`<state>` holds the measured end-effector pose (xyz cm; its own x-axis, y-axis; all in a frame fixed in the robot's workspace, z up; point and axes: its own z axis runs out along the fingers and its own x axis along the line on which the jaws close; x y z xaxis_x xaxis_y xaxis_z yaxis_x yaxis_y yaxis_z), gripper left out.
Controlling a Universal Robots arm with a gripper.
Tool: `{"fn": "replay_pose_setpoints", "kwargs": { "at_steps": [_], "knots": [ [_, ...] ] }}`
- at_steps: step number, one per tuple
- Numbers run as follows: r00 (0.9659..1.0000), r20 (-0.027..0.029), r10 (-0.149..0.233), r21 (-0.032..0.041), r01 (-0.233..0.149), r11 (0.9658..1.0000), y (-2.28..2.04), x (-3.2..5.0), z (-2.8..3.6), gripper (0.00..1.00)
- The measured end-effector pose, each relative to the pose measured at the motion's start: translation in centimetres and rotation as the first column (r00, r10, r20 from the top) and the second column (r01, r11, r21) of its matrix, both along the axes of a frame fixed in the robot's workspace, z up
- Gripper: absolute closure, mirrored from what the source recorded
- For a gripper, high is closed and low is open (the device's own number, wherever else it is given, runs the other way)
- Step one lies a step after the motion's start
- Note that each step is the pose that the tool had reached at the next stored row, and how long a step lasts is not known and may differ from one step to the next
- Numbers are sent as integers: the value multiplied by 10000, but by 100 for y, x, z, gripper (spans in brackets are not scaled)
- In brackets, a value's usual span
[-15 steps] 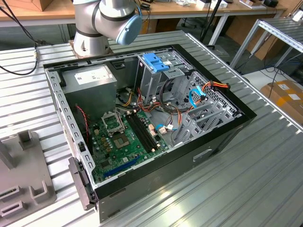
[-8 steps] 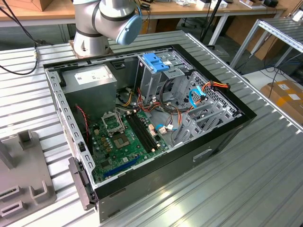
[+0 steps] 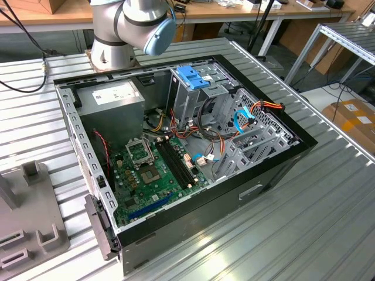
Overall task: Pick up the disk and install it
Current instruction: 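Pick up the disk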
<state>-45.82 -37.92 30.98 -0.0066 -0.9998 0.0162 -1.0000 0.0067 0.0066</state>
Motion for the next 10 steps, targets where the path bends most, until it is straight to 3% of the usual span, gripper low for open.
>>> {"fn": "replay_pose_setpoints", "kwargs": {
  "at_steps": [7, 9, 10],
  "knots": [
    [10000, 0, 0, 0, 0, 10000, 0, 0, 157, 64],
    [10000, 1, 0, 0, 0, 10000, 0, 0, 233, 64],
    [10000, 0, 0, 0, 0, 10000, 0, 0, 312, 64]
  ]
}}
